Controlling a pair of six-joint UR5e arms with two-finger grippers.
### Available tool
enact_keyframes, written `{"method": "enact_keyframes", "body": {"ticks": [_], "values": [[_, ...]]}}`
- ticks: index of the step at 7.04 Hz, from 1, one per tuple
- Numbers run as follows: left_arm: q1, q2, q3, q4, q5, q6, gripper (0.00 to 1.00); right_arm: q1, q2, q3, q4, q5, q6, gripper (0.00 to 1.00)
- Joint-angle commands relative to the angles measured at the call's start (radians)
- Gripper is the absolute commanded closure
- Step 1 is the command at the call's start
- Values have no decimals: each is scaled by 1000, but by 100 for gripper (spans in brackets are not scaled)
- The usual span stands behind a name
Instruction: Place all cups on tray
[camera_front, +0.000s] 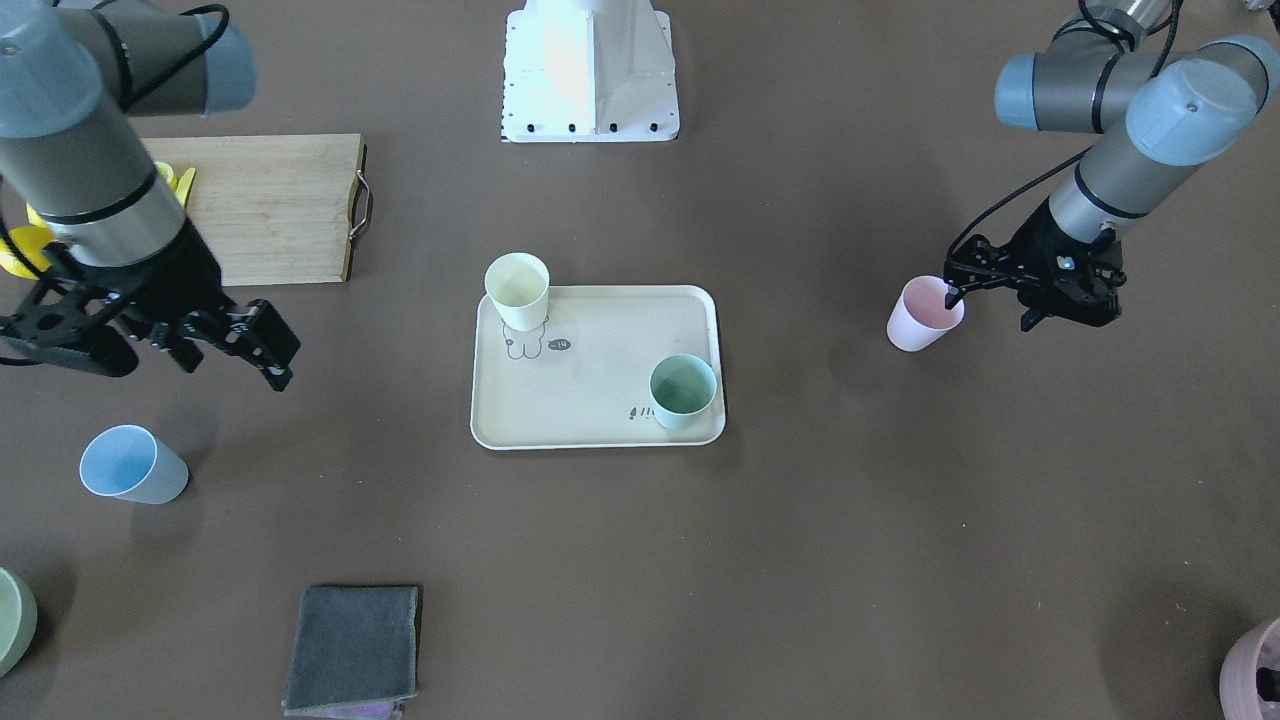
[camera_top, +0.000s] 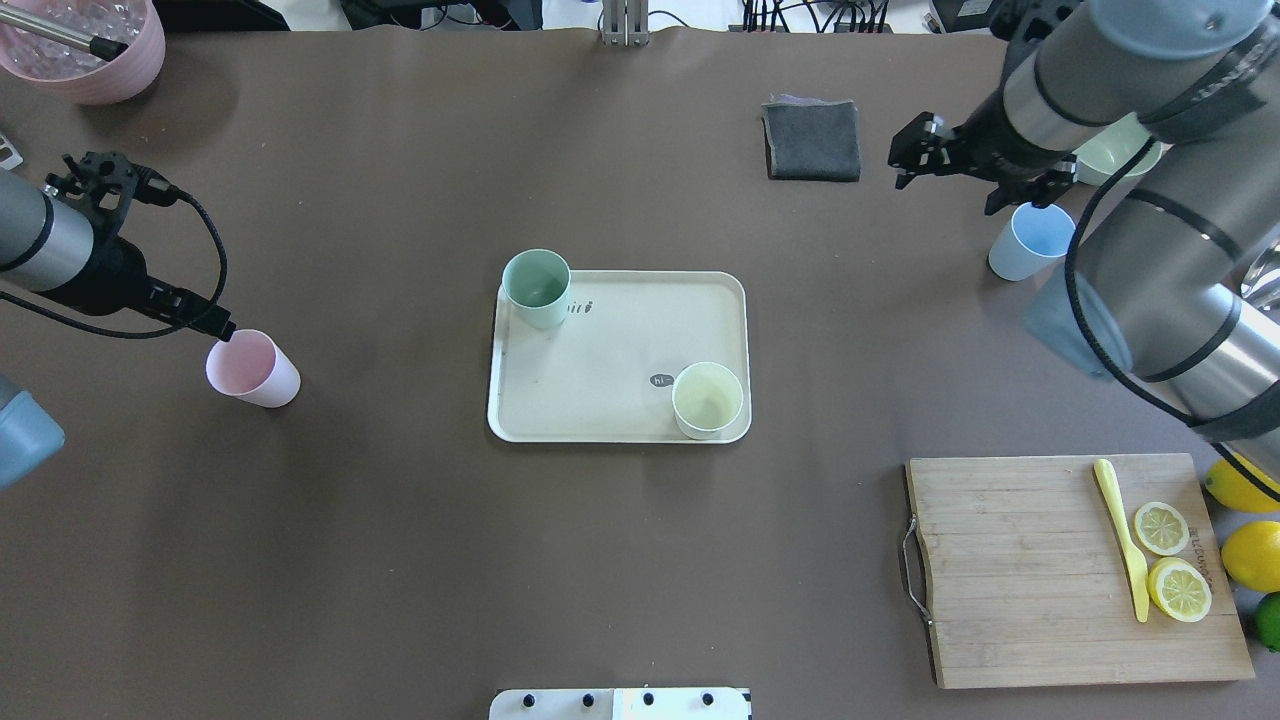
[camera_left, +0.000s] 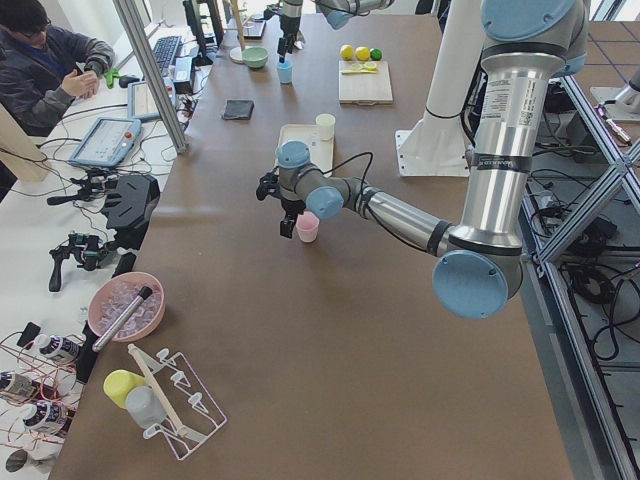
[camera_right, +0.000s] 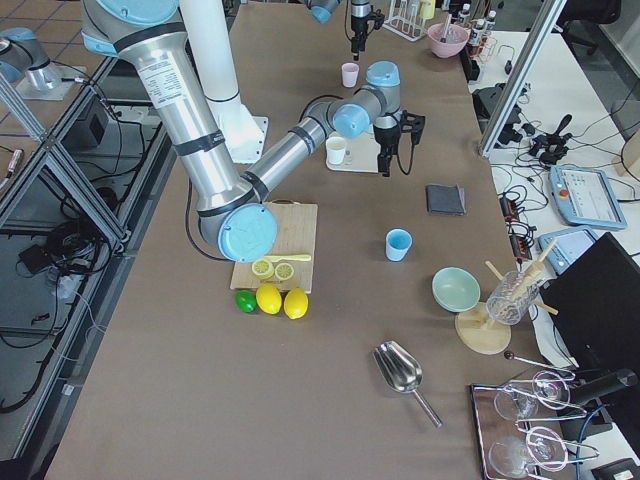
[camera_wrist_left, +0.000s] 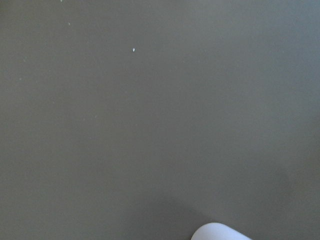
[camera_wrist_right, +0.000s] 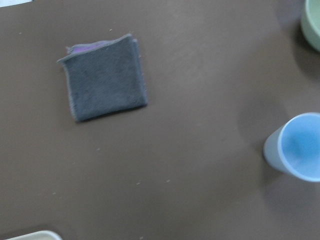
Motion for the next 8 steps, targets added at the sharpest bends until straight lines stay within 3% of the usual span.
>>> {"method": "enact_keyframes", "body": {"ticks": [1, 2, 3, 5, 6, 7, 8], "values": [[105, 10, 32, -69, 89, -82, 27, 109, -52, -62, 8, 57, -229, 0], [106, 10, 66, -106, 91, -81, 68, 122, -59, -87, 13, 57, -268, 0], [107, 13, 72, -109, 91, -79, 100, 129, -77, -87, 13, 57, -290, 0], [105, -2, 5, -85, 79, -87, 100, 168, -111, -88, 13, 80, -369, 0], [105, -40, -41, -7, 53, -95, 100, 182, -143, -88, 13, 88, -418, 0], [105, -130, -78, 106, 51, -169, 100, 183, -178, -102, 57, 88, -434, 0], [151, -210, -83, 160, 54, -270, 100, 185, -199, -180, 185, 89, -432, 0]]}}
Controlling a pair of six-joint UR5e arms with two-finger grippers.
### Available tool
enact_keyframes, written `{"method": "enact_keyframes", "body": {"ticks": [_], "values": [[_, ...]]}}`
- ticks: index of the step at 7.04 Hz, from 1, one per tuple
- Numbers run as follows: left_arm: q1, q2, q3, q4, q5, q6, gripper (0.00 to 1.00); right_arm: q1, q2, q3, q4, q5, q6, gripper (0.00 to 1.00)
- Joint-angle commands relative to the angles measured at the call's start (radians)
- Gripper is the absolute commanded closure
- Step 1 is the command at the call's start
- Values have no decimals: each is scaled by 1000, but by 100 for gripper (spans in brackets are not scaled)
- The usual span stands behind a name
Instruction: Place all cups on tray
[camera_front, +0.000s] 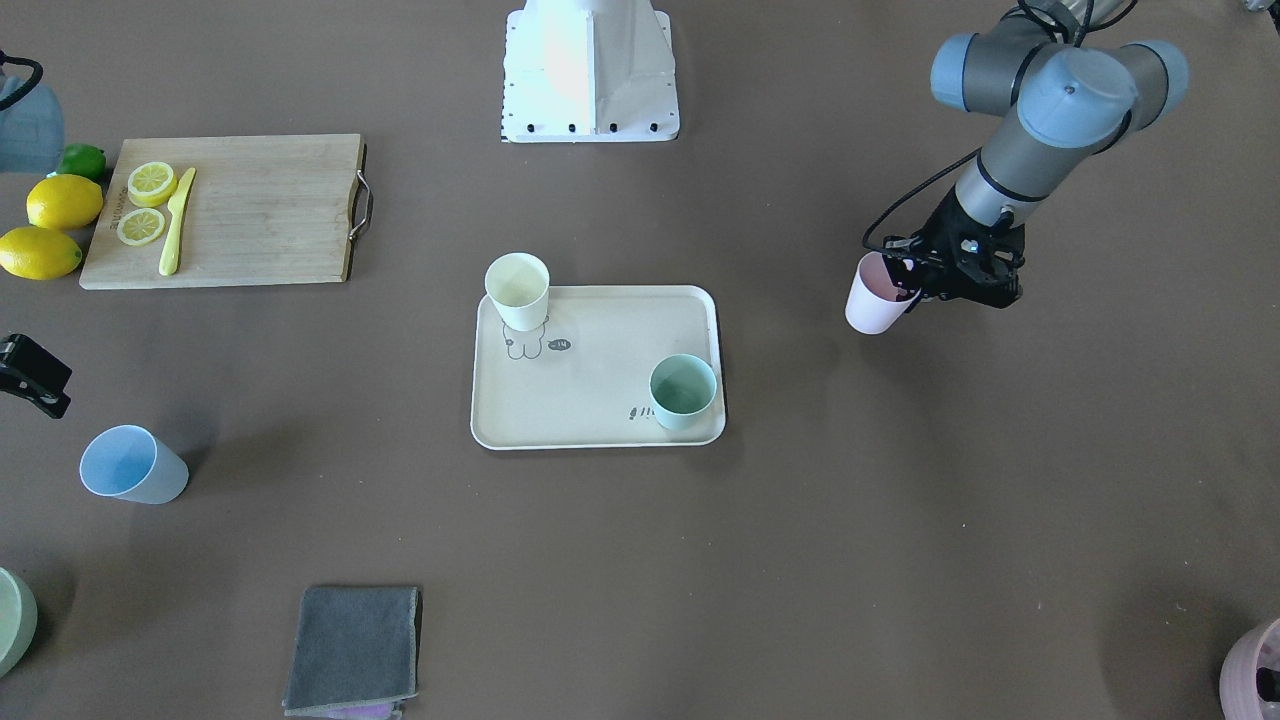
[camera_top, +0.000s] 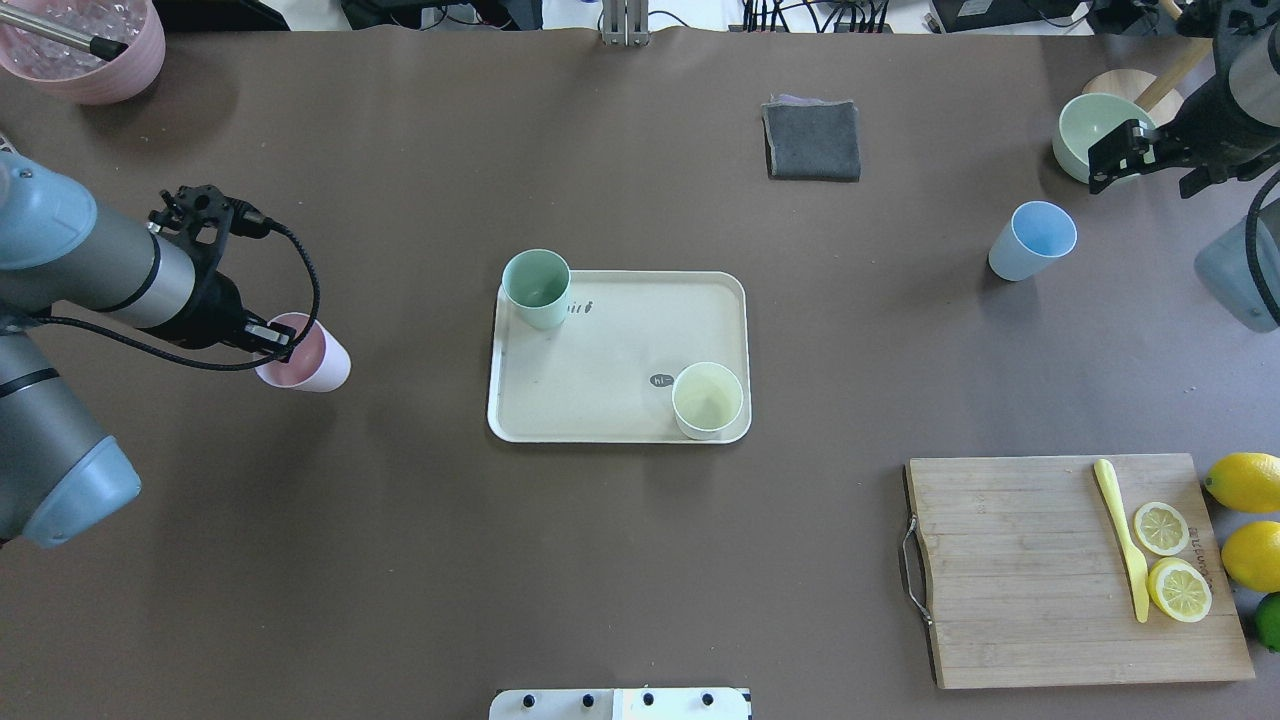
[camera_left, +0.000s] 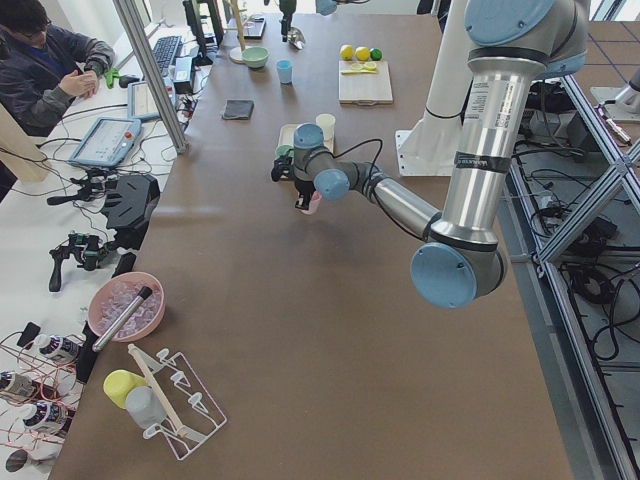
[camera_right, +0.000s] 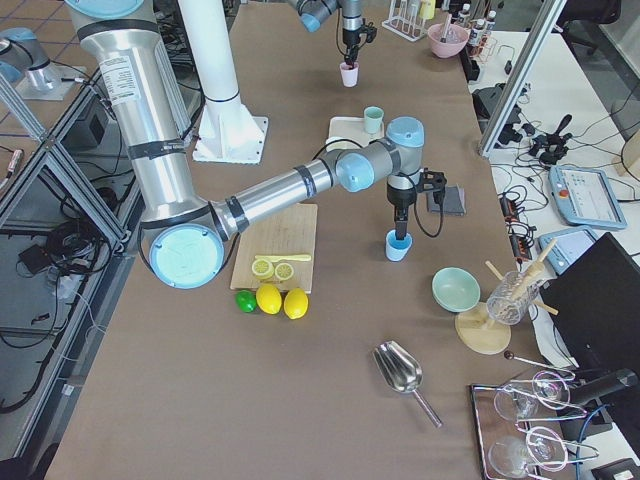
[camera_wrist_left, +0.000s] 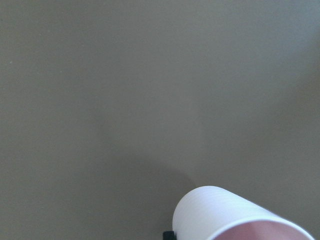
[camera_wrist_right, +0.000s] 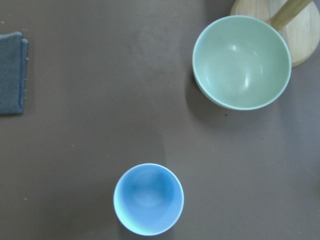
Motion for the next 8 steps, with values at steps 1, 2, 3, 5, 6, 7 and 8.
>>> {"method": "enact_keyframes", "body": {"ticks": [1, 2, 3, 5, 6, 7, 8], "values": [[117, -174, 3, 109, 8, -190, 100, 4, -34, -166, 239, 9, -11, 0], [178, -266, 35, 145, 49, -277, 100, 9, -33, -232, 319, 29, -13, 0], [232, -315, 61, 160, 130, -287, 100, 9, -31, -240, 326, 29, -13, 0], [250, -342, 122, 153, 178, -272, 100, 9, -22, -239, 324, 33, -5, 0], [233, -340, 133, 153, 180, -267, 100, 9, -19, -237, 324, 46, -5, 0], [234, -352, 156, 150, 180, -270, 100, 9, -19, -237, 324, 46, -4, 0], [234, -375, 184, 143, 180, -272, 100, 9, -17, -237, 324, 46, -4, 0]]}}
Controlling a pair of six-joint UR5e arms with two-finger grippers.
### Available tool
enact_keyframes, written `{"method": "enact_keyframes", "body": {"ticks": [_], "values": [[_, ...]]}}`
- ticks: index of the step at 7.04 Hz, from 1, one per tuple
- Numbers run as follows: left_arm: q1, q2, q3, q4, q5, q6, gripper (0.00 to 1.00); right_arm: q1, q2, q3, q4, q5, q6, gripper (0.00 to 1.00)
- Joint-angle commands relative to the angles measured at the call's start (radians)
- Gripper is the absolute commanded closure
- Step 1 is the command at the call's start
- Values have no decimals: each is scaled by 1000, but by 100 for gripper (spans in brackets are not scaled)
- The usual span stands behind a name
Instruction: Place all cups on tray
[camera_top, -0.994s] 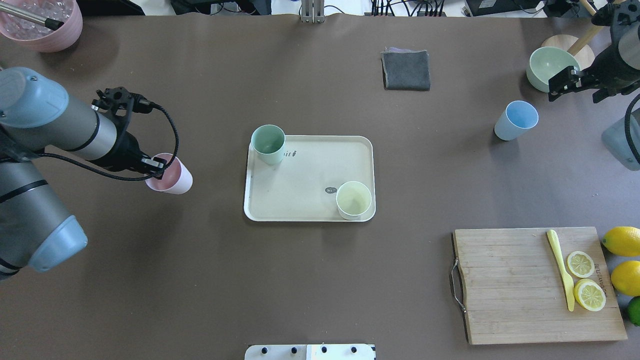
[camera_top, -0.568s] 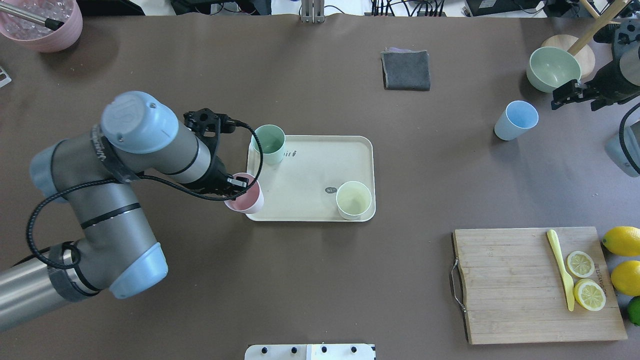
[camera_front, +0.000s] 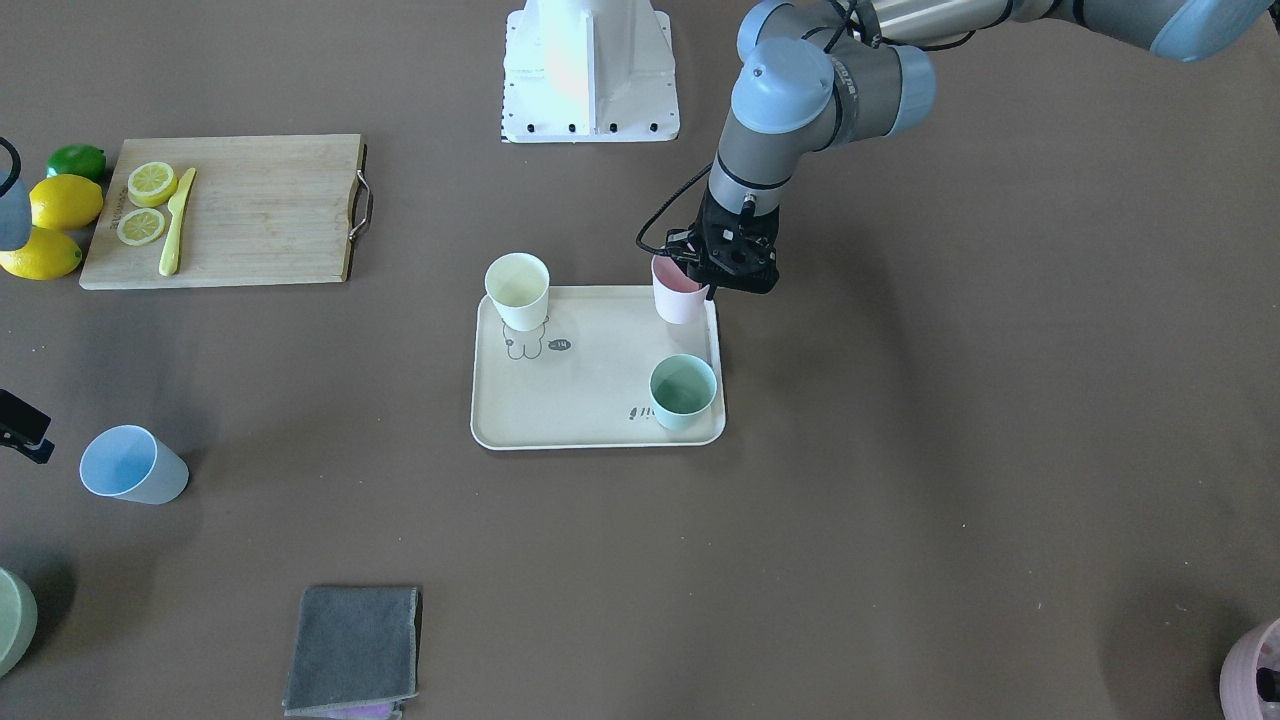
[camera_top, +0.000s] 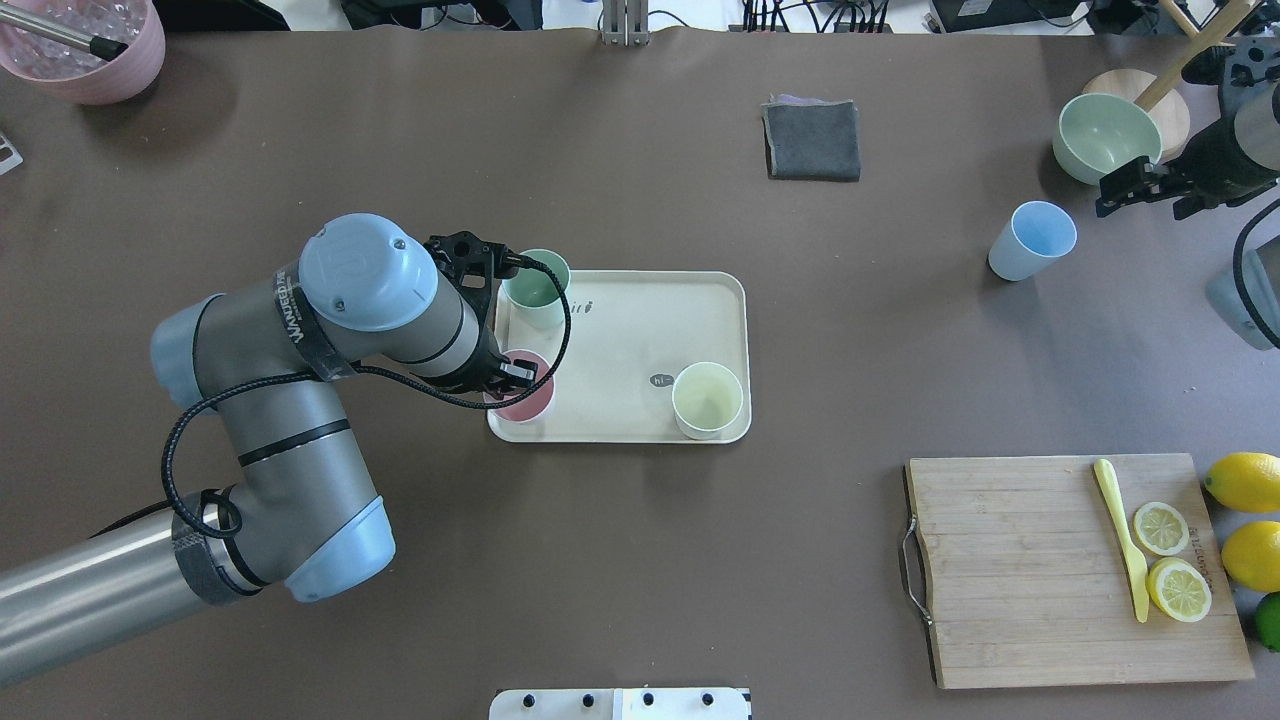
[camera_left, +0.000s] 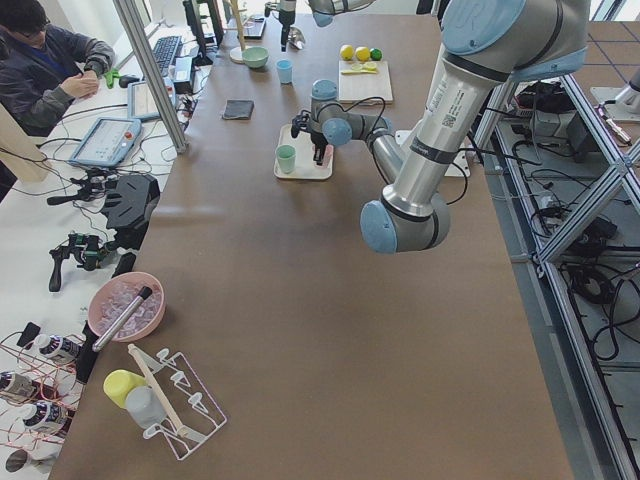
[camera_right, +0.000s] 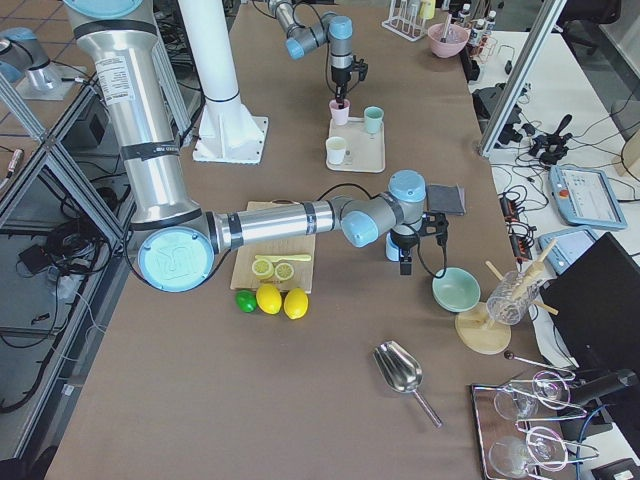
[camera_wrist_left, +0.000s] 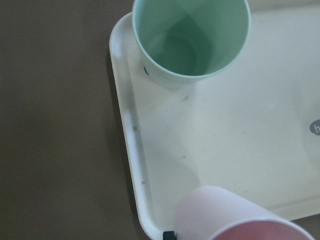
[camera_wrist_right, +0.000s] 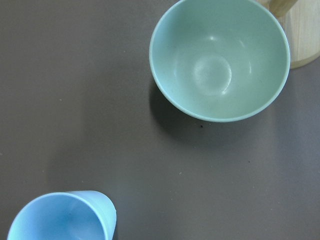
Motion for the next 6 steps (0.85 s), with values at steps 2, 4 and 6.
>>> {"method": "enact_keyframes", "body": {"ticks": [2, 4, 6], "values": [[-6, -21, 36, -41, 1, 8, 2, -9, 26, 2, -3, 3, 22, 0], [-70, -22, 10, -36, -19, 32, 2, -20, 40, -10, -6, 2, 25, 1], [-247, 33, 5, -32, -181, 238, 2, -52, 46, -27, -1, -3, 22, 2]]}}
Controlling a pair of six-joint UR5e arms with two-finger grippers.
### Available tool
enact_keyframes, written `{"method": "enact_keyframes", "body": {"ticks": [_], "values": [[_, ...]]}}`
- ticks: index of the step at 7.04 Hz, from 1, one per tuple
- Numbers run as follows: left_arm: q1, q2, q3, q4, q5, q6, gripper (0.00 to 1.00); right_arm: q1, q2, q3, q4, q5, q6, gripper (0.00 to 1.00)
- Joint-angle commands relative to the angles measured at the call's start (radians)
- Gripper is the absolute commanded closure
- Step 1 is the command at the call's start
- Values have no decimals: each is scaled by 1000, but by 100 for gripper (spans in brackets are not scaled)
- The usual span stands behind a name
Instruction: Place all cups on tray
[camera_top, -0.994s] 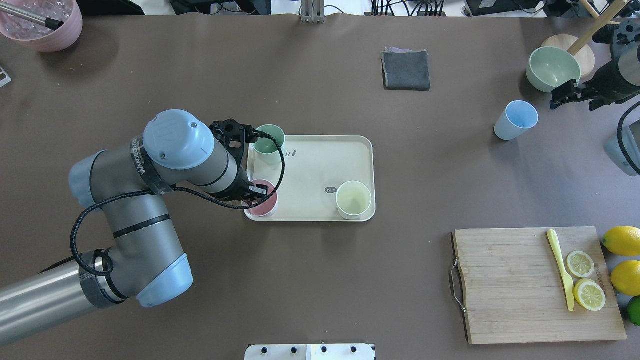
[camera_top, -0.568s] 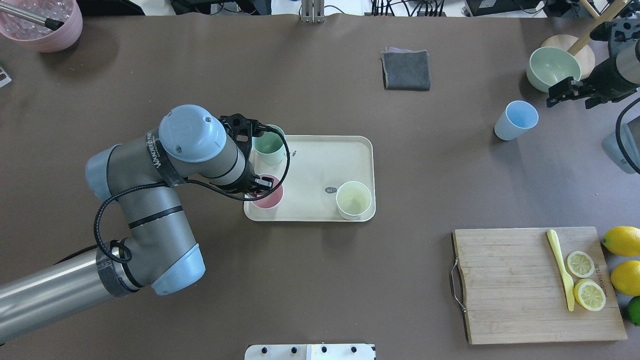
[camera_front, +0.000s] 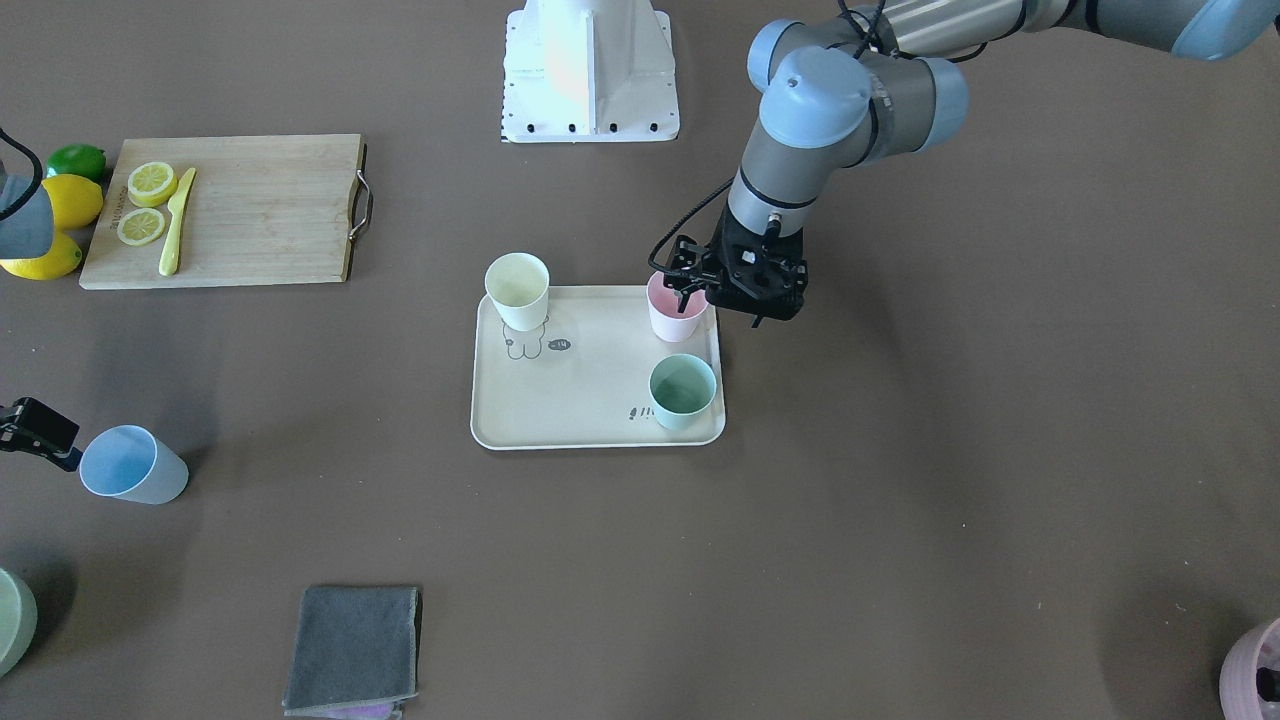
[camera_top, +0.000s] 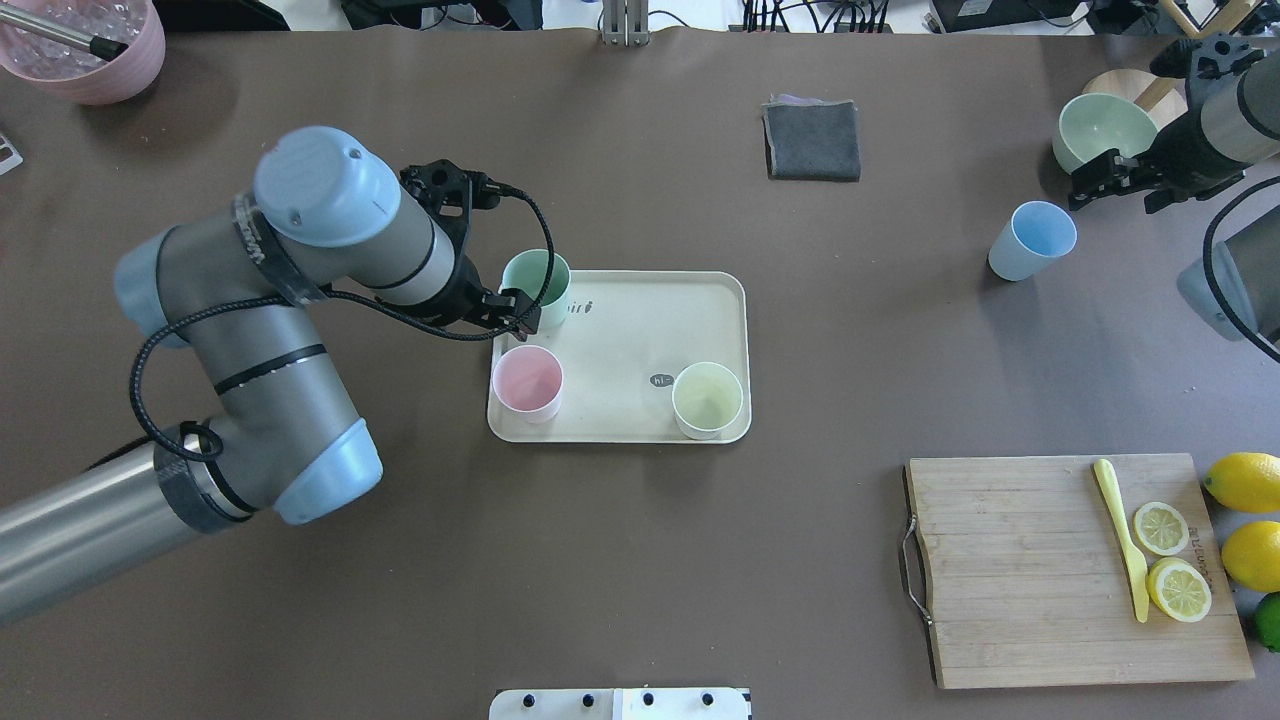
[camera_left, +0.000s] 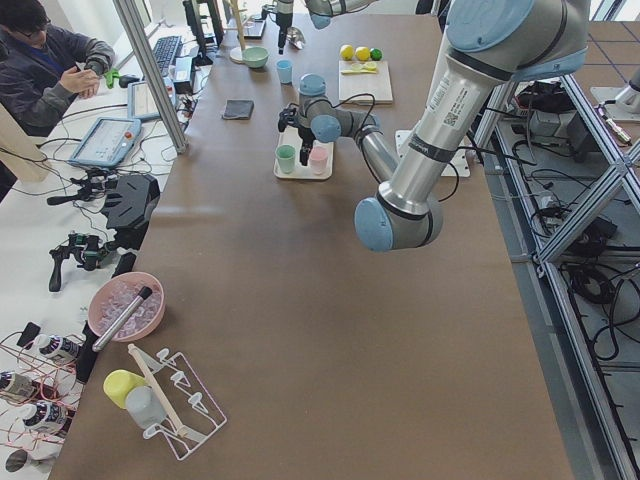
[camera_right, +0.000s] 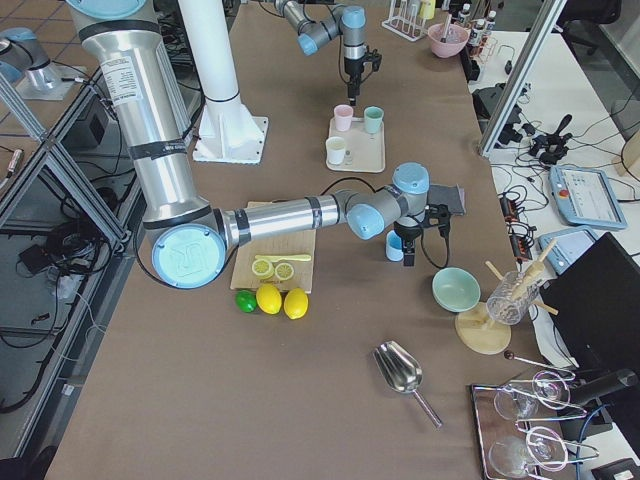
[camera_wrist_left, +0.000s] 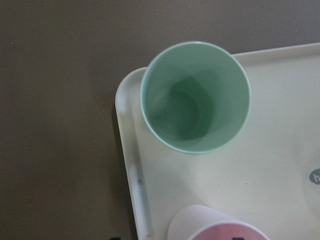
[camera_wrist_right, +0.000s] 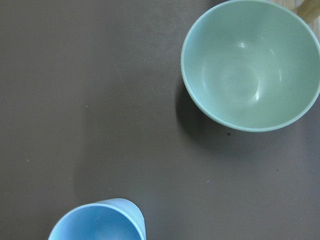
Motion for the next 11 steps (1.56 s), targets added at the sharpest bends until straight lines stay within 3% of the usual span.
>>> {"method": "enact_keyframes", "body": {"ticks": [1, 2, 3, 5, 6, 9, 10, 11], "values": [[-150, 63, -1, 3, -106, 230, 2, -39, -1, -11, 5, -7, -1, 3], [-158, 63, 2, 3, -107, 232, 2, -49, -13, -10, 6, -9, -1, 54], [-158, 63, 2, 3, -107, 234, 2, -79, -7, -18, 6, -21, -1, 85], [-158, 74, 0, -2, -107, 234, 2, -93, 4, -31, 8, -32, 10, 100], [-158, 76, 0, -3, -108, 234, 2, -93, 10, -16, 8, -32, 16, 100], [-158, 80, 3, -5, -104, 234, 2, -186, 143, 36, -3, -64, 388, 100], [-160, 80, 5, -5, -105, 235, 2, -278, 190, 63, -10, -131, 573, 100], [-190, 96, 5, 3, -111, 269, 2, -373, 290, 70, -96, -226, 749, 100]]}}
